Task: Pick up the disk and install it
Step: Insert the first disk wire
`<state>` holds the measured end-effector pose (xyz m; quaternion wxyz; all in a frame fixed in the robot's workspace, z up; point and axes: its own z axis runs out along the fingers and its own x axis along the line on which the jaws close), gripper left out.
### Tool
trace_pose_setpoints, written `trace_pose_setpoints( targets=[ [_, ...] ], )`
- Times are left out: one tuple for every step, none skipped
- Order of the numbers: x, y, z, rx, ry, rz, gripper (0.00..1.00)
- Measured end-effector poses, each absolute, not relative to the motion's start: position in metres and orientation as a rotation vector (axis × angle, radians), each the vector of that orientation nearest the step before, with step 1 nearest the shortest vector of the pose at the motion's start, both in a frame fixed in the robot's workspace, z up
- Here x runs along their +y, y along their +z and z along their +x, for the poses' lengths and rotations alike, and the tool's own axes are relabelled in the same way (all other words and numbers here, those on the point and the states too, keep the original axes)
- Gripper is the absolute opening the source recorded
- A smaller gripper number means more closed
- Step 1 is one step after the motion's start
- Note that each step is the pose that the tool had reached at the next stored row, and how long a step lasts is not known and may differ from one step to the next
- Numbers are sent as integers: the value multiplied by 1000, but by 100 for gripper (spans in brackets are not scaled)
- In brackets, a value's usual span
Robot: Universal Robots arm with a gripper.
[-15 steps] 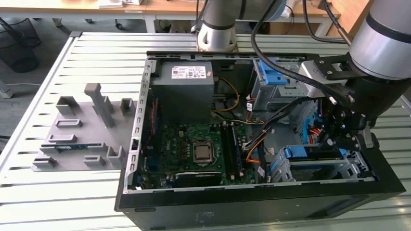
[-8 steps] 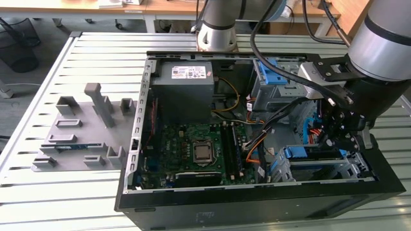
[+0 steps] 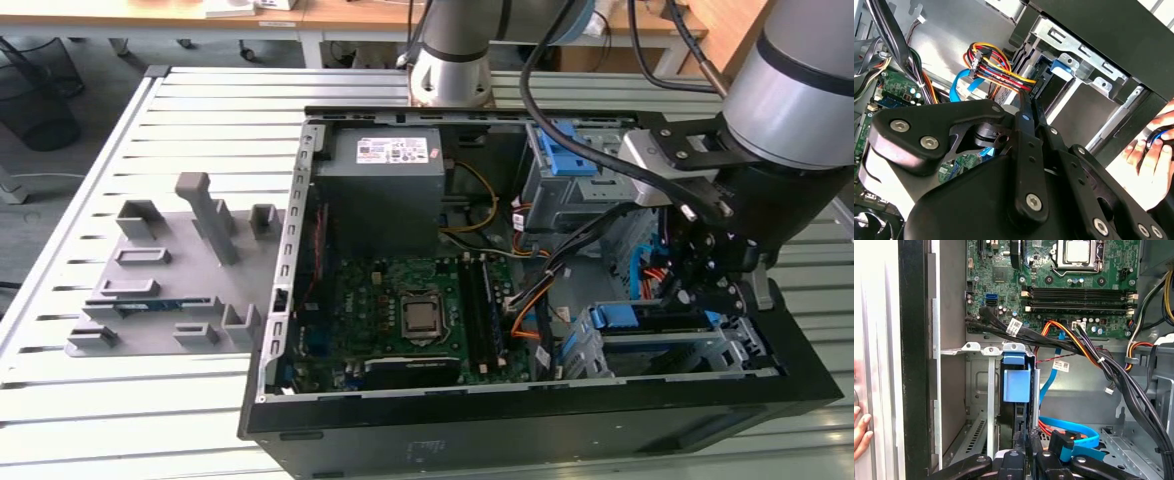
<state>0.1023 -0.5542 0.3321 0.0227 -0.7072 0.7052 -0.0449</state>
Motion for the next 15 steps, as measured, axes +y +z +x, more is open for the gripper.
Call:
trace_pose_setpoints(
  targets=[
    [-554,332,102,2184,-139,-2190,16],
    [-554,332,102,2184,-139,-2190,16],
    [-554,332,102,2184,-139,-2190,16],
    [-554,332,102,2184,-139,-2190,16],
    [-554,332,102,2184,-139,-2190,16],
    [-554,332,102,2184,-139,-2190,16],
    [-554,332,102,2184,-139,-2190,16],
    [-554,332,102,2184,-139,-2190,16],
    [-554,332,102,2184,-139,-2190,16],
    [-554,332,102,2184,-139,-2190,16],
    [-554,332,102,2184,-139,-2190,16],
    [-554,332,102,2184,-138,-2190,16],
    [-554,332,102,2184,-138,-2190,17],
    [-554,332,102,2184,-138,-2190,17],
    [-554,332,102,2184,-138,-2190,23]
  ],
)
